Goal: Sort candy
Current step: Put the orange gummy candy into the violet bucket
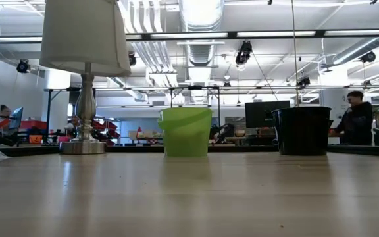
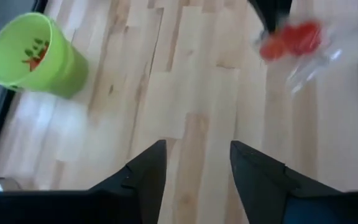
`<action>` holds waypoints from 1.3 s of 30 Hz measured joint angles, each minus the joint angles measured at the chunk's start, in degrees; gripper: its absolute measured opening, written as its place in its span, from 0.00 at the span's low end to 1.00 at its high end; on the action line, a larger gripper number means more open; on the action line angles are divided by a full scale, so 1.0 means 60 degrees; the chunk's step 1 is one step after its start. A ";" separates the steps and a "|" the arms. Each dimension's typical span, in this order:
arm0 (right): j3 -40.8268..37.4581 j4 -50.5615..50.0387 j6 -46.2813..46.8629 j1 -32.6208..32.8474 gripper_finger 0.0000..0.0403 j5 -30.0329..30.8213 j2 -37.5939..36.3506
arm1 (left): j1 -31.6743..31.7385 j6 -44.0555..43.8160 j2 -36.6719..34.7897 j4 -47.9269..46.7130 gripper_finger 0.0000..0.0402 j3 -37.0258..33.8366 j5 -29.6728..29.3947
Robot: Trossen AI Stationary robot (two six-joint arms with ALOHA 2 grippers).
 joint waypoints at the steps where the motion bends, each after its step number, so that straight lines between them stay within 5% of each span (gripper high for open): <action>1: 0.0148 -0.0099 -0.0089 -0.0020 0.02 -0.0003 0.0000 | 0.0010 0.0170 0.0088 0.0000 0.39 0.0000 -0.0010; 29: 0.0540 -0.0393 -0.0052 -0.0747 0.02 -0.0017 0.0058 | 0.0589 0.3329 0.0364 0.1712 0.35 0.0000 -0.1207; 39: 0.0540 -0.0393 -0.0114 -0.0852 0.02 -0.0015 0.0062 | 0.0757 0.3461 0.0364 0.1872 0.14 0.0000 0.0110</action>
